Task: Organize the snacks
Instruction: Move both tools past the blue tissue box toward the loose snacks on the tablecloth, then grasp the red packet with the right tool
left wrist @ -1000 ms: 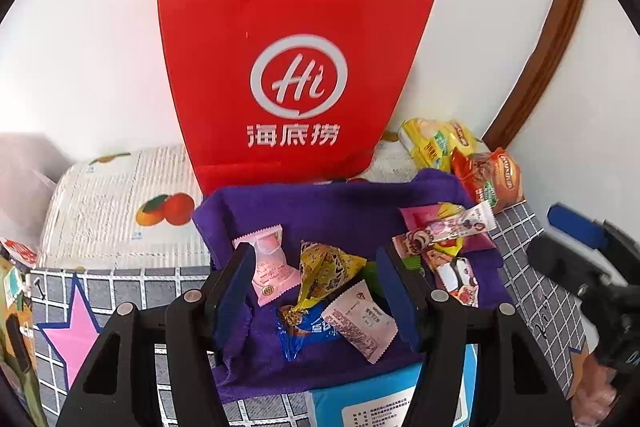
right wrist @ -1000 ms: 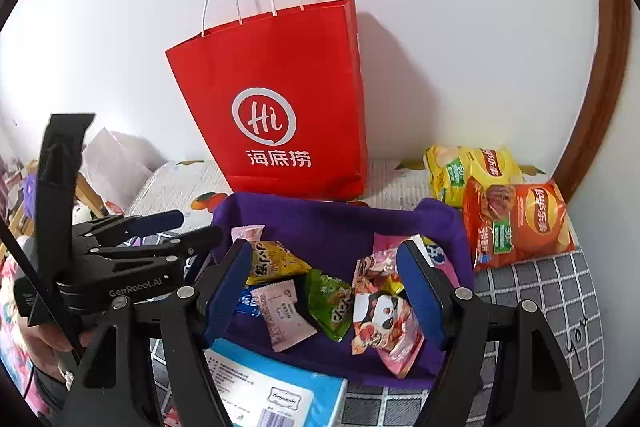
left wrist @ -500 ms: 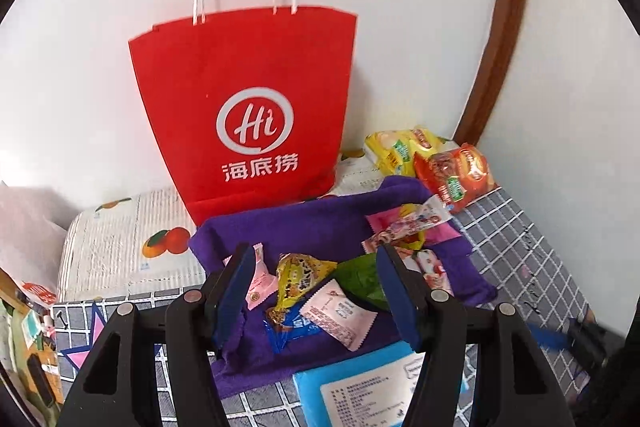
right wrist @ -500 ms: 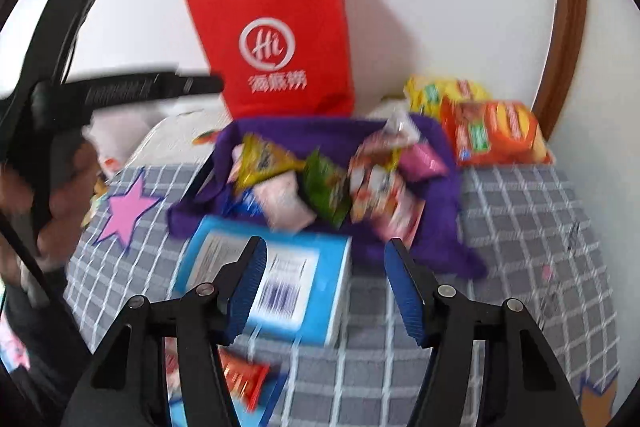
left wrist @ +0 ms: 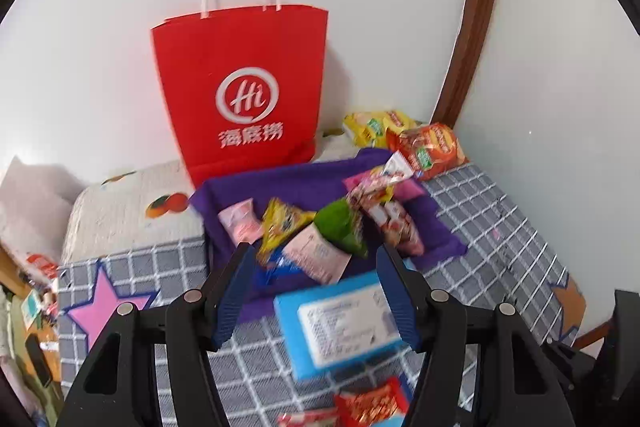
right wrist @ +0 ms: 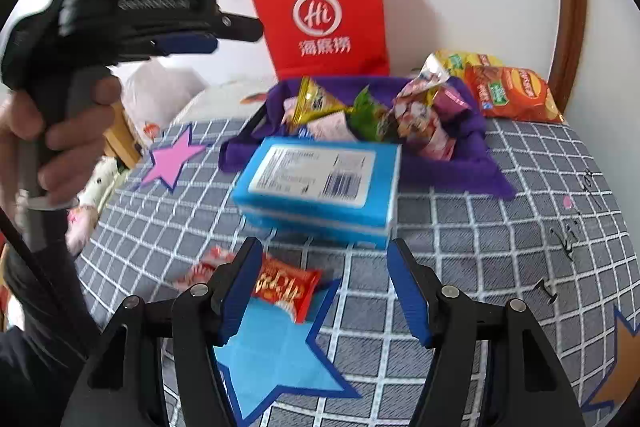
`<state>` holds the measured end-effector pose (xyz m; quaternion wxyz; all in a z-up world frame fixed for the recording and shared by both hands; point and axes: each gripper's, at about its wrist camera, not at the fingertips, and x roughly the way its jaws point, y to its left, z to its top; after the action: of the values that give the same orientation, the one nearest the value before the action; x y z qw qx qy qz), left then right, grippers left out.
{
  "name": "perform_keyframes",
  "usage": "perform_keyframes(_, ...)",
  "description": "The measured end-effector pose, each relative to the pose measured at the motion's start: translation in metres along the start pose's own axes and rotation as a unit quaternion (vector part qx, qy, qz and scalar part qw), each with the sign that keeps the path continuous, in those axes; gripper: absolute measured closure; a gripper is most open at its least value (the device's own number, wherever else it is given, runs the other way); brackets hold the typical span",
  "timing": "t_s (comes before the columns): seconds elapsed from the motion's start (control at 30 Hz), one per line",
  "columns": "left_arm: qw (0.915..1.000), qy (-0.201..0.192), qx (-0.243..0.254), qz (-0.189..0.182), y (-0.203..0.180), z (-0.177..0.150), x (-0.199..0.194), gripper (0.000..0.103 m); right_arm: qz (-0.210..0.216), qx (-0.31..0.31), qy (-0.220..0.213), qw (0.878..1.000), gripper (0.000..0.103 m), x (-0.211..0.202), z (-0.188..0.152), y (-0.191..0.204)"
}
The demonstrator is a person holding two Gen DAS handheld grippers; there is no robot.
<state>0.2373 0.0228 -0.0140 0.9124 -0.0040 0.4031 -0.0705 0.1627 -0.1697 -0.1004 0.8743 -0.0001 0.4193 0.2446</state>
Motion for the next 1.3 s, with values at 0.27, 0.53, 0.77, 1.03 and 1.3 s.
perform_keyframes(0.27,0.9994,0.027,-0.012,0.017,0.027,-0.056,-0.009,0.042,0.001,-0.014,0.017,1.000,0.034,0.019,-0.027,0.015)
perform_keyframes(0.53,0.9976,0.054,-0.042,0.014,0.061,-0.106,0.009,0.040,-0.015,-0.021,0.033,0.999,0.031,0.036,-0.033,0.019)
perform_keyframes(0.77,0.9951,0.063,-0.075,0.016,0.093,-0.125,0.038,0.040,-0.023,-0.062,0.045,0.997,0.026,0.054,-0.034,0.032)
perform_keyframes(1.03,0.9931,0.074,-0.091,0.011,0.112,-0.137,0.070,0.040,-0.052,-0.117,0.084,0.988,0.026,0.088,-0.043,0.043)
perform_keyframes(1.3,0.9896,0.078,-0.120,-0.013,0.120,-0.145,0.078,0.040,-0.043,-0.109,0.081,0.990,0.022,0.106,-0.033,0.036)
